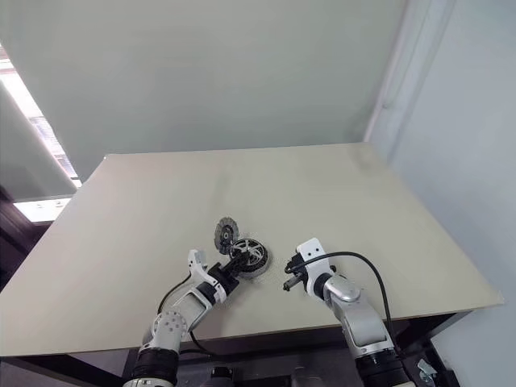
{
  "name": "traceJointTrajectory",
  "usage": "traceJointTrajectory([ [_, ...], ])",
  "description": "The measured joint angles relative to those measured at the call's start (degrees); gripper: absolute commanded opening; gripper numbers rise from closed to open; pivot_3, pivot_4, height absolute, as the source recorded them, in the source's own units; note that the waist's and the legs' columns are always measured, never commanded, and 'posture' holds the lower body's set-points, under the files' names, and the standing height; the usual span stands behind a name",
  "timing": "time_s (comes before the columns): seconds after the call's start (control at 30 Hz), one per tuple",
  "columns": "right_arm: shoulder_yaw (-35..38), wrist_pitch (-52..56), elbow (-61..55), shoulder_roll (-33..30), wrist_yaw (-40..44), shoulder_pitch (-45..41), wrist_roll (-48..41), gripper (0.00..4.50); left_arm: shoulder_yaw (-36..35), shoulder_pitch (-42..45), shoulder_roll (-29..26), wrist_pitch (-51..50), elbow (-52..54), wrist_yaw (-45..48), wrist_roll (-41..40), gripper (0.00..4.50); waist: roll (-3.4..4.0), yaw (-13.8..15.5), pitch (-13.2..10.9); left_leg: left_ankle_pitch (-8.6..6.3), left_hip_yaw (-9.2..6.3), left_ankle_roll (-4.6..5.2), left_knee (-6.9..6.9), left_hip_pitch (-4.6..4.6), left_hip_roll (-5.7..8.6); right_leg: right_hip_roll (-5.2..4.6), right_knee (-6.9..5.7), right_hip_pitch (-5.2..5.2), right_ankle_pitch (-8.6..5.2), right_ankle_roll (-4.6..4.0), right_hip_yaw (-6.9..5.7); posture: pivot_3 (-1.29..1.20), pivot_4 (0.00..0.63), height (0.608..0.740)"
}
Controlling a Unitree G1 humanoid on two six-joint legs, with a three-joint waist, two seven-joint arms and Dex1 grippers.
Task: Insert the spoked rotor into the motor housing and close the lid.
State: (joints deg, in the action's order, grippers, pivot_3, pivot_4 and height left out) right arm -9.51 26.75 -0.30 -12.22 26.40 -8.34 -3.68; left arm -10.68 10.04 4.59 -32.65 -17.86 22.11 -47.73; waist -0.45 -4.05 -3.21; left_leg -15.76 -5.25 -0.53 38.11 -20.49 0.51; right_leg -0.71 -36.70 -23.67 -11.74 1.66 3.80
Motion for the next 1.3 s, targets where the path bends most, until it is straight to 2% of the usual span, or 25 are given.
traceJointTrajectory([
  [0.5, 0.0, 0.0, 0.0, -0.1, -0.1, 0.0, -0.7, 0.0, -0.5, 1.7, 0.3, -0.5, -1.3, -1.0, 0.4, 1.19, 0.0, 0.0, 0.0, 0.0, -0.01, 0.0, 0.0, 0.01, 0.0, 0.0, 0.0, 0.01, 0.0, 0.0, 0.0, 0.0, 0.0, 0.74],
  [0.83, 0.0, -0.2, 0.0, 0.0, -0.2, 0.0, -0.8, 0.0, -0.8, 1.6, 0.4, -1.2, 2.5, -2.9, -0.4, 4.38, -0.02, 0.0, 0.0, 0.05, 0.03, 0.03, 0.02, 0.46, -0.03, 0.0, -0.01, 0.36, 0.0, 0.0, 0.01, 0.0, 0.0, 0.74],
  [0.97, 0.0, -0.3, 0.0, 0.0, -0.4, 0.2, -0.8, 0.0, -0.2, -1.1, -0.1, -2.1, 8.6, -7.0, -0.1, 4.45, -0.02, -0.4, 0.0, 0.06, 0.07, 0.03, 0.0, 0.53, -0.1, 0.04, -0.03, 0.33, 0.0, 0.0, 0.03, 0.0, 0.0, 0.74],
  [1.07, 0.3, -0.4, 0.1, -0.1, -0.6, 0.3, -0.8, 0.0, 1.6, -5.7, -0.2, -5.2, 17.9, -9.8, -0.4, 4.45, -0.03, -0.2, 0.0, 0.04, 0.05, 0.03, -0.23, 0.44, -0.04, 0.0, -0.01, 0.19, 0.0, 0.01, 0.09, 0.0, 0.0, 0.74],
  [1.17, 0.3, -0.5, 0.1, 0.0, -0.5, 0.2, -0.8, 0.0, 2.3, -6.7, -0.2, -6.9, 25.0, -12.8, -0.6, 4.45, -0.03, 0.1, 0.0, 0.02, -0.01, 0.05, -0.25, 0.19, -0.02, 0.0, 0.03, 0.04, 0.02, 0.04, 0.05, 0.0, 0.0, 0.74],
  [1.3, 0.3, -0.7, 0.5, 0.1, -0.5, 0.1, -0.8, 0.0, 3.8, -7.3, -4.1, -8.3, 32.5, -13.1, -0.2, 4.45, -0.03, 0.0, 0.0, 0.01, 0.06, 0.05, -0.23, 0.16, -0.01, -0.01, 0.04, 0.01, 0.0, 0.01, 0.09, 0.0, 0.0, 0.74],
])
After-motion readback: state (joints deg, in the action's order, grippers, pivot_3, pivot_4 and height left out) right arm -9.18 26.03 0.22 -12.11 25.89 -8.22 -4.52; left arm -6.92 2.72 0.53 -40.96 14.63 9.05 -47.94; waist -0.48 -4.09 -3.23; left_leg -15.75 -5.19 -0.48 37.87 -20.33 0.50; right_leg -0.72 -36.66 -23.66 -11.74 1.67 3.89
